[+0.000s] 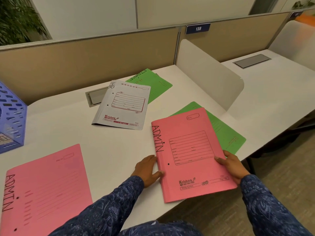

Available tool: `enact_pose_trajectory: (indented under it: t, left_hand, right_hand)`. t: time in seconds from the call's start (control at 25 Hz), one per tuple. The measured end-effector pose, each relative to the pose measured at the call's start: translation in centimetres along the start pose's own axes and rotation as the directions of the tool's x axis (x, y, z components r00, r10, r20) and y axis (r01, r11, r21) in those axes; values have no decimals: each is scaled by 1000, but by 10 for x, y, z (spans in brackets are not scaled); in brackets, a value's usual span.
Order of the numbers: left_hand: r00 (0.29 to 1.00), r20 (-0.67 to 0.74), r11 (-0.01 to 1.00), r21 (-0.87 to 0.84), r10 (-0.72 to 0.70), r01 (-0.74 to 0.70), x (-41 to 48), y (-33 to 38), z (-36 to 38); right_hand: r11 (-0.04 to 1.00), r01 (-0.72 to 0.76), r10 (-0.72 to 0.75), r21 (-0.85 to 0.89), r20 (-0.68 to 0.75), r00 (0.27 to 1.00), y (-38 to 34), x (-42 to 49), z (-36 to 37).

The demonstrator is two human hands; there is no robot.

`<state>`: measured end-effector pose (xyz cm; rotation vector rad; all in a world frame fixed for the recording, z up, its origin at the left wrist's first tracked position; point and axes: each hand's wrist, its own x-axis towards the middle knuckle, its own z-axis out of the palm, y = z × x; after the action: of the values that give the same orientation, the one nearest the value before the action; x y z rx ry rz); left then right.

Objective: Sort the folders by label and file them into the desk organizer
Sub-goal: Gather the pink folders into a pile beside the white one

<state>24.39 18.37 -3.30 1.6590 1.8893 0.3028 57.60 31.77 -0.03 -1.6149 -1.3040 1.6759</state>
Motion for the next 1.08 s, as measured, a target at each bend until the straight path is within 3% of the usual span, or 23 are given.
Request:
enact_pose_trajectory:
  t: [0.08, 0.16, 0.24, 0.48, 0.72, 1.08]
  left_hand:
    - [1000, -1, 966, -257, -29, 28, -4, 8, -3]
    - [991, 40, 819, -559, -129, 129, -10, 11, -9]
    - [973, 28, 720, -668, -227, 187, -16, 7, -18]
    - [937, -99, 652, -742, -336, 156, -52, -34, -42]
    - [877, -202, 614, -779, -436, 127, -111, -96, -61]
    - [642, -338, 575, -794, -688, 197, -213, -193, -86]
  right_hand:
    - [998, -2, 1, 69, 14, 1000, 5, -9, 8]
    - [995, 2, -4, 100, 26, 1000, 6, -14, 20]
    - [995, 12, -16, 100, 31, 999, 4, -17, 34]
    - [993, 105, -108, 50, 59, 992, 0, -24, 94]
    - [965, 213, -203, -153, 82, 976, 6, -38, 184]
    - [958, 240, -200, -157, 237, 951, 16, -88, 342]
